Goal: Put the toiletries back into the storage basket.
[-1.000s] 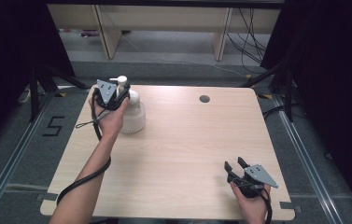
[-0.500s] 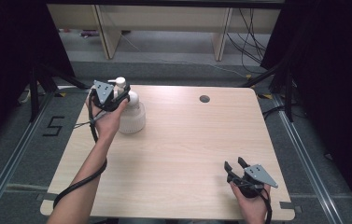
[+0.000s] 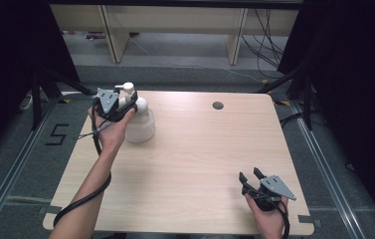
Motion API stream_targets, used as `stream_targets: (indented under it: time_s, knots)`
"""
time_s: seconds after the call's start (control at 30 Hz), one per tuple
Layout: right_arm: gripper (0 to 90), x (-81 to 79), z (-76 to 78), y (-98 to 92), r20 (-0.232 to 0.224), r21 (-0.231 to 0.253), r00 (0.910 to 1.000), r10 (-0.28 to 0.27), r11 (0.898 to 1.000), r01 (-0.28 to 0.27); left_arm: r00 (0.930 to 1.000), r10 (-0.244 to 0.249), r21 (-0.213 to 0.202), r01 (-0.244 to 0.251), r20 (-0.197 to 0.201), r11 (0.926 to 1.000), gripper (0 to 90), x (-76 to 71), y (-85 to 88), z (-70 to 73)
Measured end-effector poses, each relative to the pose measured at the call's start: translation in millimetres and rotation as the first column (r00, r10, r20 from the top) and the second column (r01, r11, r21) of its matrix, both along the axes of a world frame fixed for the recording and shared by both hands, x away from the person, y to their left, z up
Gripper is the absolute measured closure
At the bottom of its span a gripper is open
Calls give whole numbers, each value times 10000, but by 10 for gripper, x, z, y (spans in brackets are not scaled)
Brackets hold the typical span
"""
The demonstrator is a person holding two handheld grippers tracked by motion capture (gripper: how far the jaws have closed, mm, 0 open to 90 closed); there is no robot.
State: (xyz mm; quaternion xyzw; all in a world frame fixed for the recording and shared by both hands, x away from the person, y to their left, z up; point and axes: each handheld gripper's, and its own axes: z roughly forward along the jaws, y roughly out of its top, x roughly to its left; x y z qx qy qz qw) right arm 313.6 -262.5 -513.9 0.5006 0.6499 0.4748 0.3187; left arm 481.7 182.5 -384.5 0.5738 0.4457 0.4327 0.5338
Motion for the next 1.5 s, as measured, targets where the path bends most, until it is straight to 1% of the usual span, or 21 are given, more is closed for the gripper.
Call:
stream_targets:
  time_s: [0.03,0.07,0.1,0.17,0.23,0.27,0.37,0.4,0.47,0.7,0.73,0.8,0.9,0.93,1.0,1.03,1.13,1.3,1.33,1.4,1.5]
  knots:
    - [422,19,2,-35,310,-397,9994,166,9991,-154,10000,-41,37,40,22,10000,372,-28,8,-2]
    - [422,18,2,-34,291,-387,9994,164,9991,-153,10000,-50,67,50,-8,10000,371,-44,16,-5]
    - [422,1,0,-1,29,-18,10000,12,10000,-12,10000,-52,65,53,-59,10000,371,-62,27,-15]
    - [422,-6,5,11,-76,127,10000,-18,9999,19,9999,-85,105,87,-135,9999,369,-94,46,-34]
    - [422,-12,8,6,-143,84,9999,16,10000,-15,9997,-150,161,153,-175,9998,369,-126,55,-52]
    - [422,-4,3,-2,-45,-32,10000,32,10000,-33,9997,-164,155,166,-180,9997,369,-141,56,-62]
    - [421,-4,3,0,-52,-5,10000,19,10000,-19,9996,-197,183,201,-202,9996,369,-170,55,-76]
    - [421,-1,1,2,-14,11,10000,57,10000,-56,9994,-253,228,258,-215,9994,369,-210,51,-89]
    - [421,-12,9,6,-141,90,9999,-4,10000,6,9995,-275,223,279,-173,9994,370,-241,50,-95]
    - [421,-5,3,-2,-43,-7,10000,22,10000,-22,9991,-403,261,406,-141,9988,369,-356,65,-113]
    - [420,13,2,-27,210,-295,9997,133,9995,-126,9991,-399,285,402,-121,9988,369,-395,75,-121]
    - [420,21,-1,-30,334,-361,9994,131,9993,-119,9990,-427,282,430,-105,9987,369,-437,90,-133]
    - [420,21,-1,-30,334,-355,9994,130,9993,-118,9990,-438,127,440,-109,9990,368,-480,103,-155]
    - [419,5,-1,-5,73,-52,10000,20,10000,-20,9989,-454,184,455,-86,9988,367,-523,103,-180]
    - [420,-5,5,9,-86,96,10000,-29,9999,29,9988,-475,212,477,-79,9986,366,-572,106,-206]
    - [420,-5,5,9,-86,96,10000,-29,9999,29,9988,-475,212,477,-79,9986,366,-572,106,-206]
    - [419,-5,4,-3,-69,-37,9999,74,10000,-75,9990,-445,256,445,9,9987,366,-661,125,-256]
    - [419,-9,7,4,-126,76,9999,-4,10000,5,9988,-476,304,474,64,9984,367,-744,144,-296]
    - [419,-11,8,7,-142,87,9999,1,10000,0,9987,-509,344,505,84,9981,366,-790,156,-332]
    - [418,-11,9,6,-156,104,9999,-11,9999,13,9987,-513,340,510,74,9981,366,-810,163,-352]
    - [418,-5,3,-1,-51,-2,10000,7,10000,-7,9986,-519,363,520,-14,9980,365,-884,191,-439]
